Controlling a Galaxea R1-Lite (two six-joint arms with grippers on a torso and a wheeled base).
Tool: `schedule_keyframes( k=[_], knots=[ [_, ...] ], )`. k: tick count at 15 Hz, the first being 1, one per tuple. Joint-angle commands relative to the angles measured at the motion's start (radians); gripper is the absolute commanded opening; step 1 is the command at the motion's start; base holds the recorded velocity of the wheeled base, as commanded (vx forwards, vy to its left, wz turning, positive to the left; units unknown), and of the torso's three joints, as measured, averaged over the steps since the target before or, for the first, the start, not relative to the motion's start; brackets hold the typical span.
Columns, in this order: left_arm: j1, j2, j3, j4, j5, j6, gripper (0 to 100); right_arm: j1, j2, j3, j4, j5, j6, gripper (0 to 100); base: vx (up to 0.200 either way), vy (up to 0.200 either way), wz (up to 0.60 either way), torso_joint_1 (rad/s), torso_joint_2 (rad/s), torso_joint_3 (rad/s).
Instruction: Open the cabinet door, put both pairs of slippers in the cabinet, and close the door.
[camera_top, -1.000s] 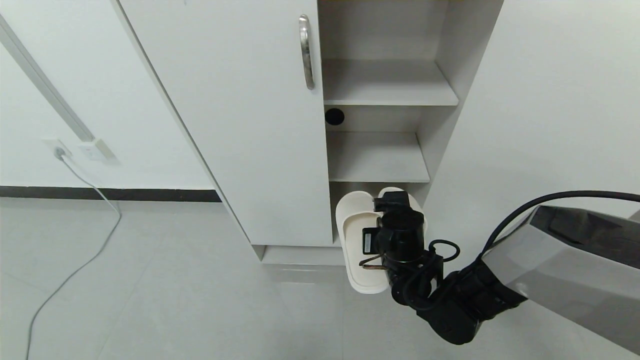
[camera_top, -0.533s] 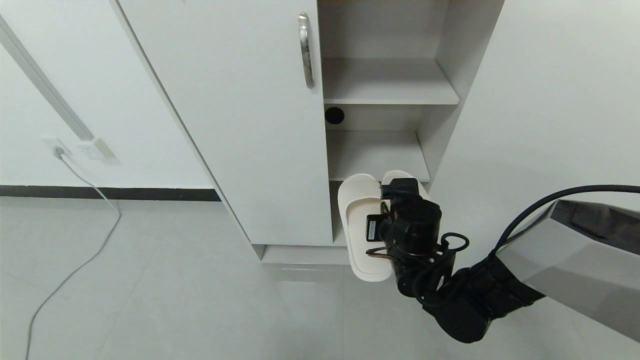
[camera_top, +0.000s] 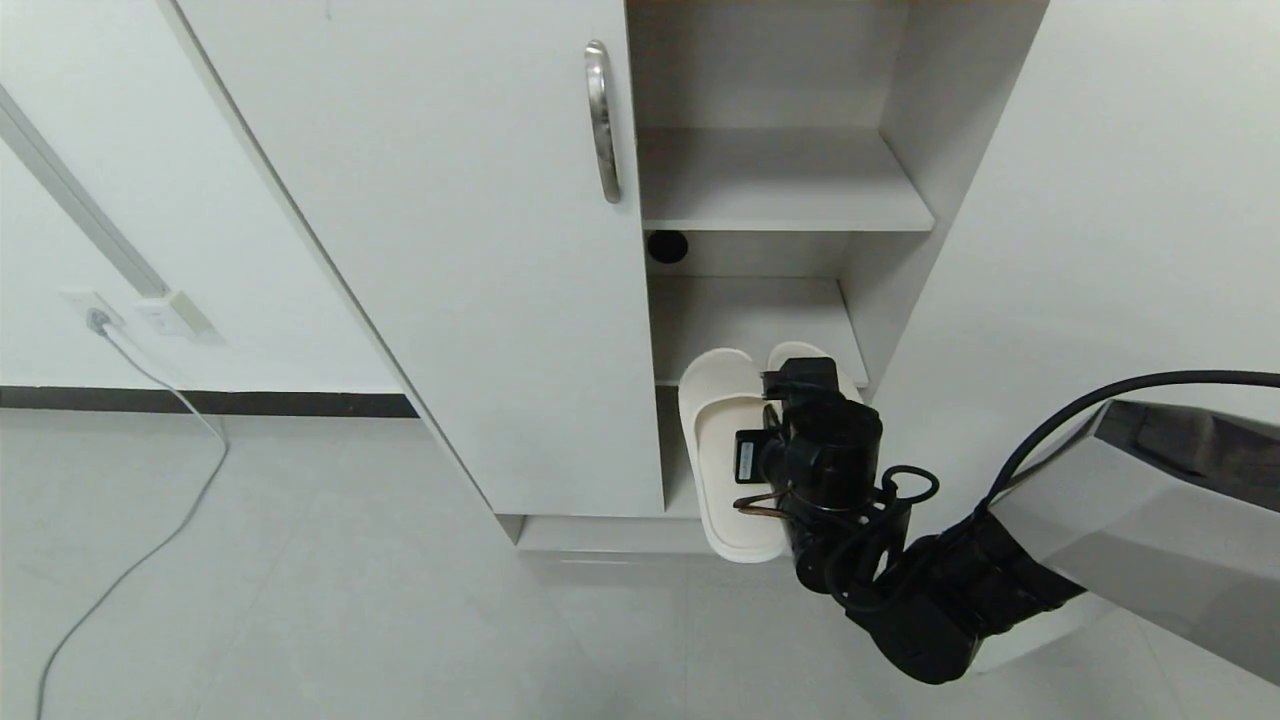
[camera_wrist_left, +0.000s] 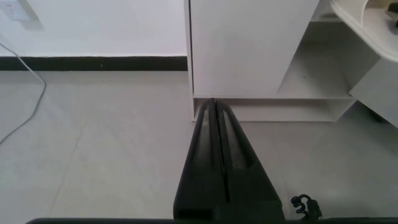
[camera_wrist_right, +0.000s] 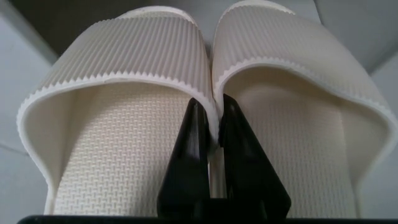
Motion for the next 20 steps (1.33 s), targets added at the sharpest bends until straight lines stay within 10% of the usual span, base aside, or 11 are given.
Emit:
schedule_keyframes(
  k=[1,9,20],
  knots=[
    [0.000,-0.001,0.000,0.000,0.001,0.001,0,0.001,0.005,0.002,0.001,0.000,0.000,0,0.200,0.000,0.00,0.002,0.01,-0.002],
    [0.000,-0.001,0.000,0.000,0.001,0.000,0,-0.022,0.066,-0.041,0.001,0.003,0.000,0,0.100,0.000,0.00,0.001,0.00,0.002],
    [0.000,-0.001,0.000,0.000,0.002,-0.016,0,-0.141,0.221,-0.443,0.201,0.041,-0.011,0,0.000,0.000,0.00,0.000,0.00,0.000]
  ],
)
